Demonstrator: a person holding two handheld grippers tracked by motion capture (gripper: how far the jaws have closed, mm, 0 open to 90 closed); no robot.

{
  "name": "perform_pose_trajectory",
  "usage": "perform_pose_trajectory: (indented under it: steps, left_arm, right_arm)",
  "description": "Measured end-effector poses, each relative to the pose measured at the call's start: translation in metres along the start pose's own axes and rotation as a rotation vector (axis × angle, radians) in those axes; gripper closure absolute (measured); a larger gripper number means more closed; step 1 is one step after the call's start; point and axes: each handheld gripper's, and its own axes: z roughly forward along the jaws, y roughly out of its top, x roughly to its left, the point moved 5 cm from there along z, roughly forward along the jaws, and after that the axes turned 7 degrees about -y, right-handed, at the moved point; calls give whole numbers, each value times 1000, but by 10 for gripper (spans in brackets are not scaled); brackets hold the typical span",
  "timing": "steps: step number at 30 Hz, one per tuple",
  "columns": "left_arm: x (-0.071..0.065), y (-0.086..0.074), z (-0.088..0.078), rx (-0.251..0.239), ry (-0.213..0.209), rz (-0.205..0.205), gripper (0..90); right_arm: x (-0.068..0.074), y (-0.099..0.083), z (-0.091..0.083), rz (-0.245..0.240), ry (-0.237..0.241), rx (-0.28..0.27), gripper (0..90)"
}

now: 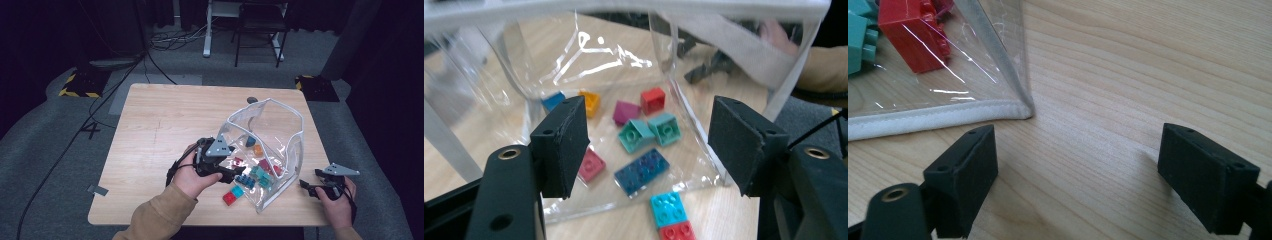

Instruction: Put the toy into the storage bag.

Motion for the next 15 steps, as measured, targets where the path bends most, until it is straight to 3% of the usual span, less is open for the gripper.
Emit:
perform_pose_trajectory:
  steps: [12,15]
  left_arm:
    - [-5,-40,16,29,-2,-22,328]
    - [-9,-50,22,26,-21,-43,328]
  right_arm:
    - [0,0,0,0,0,2,163]
    - [0,0,0,0,0,2,163]
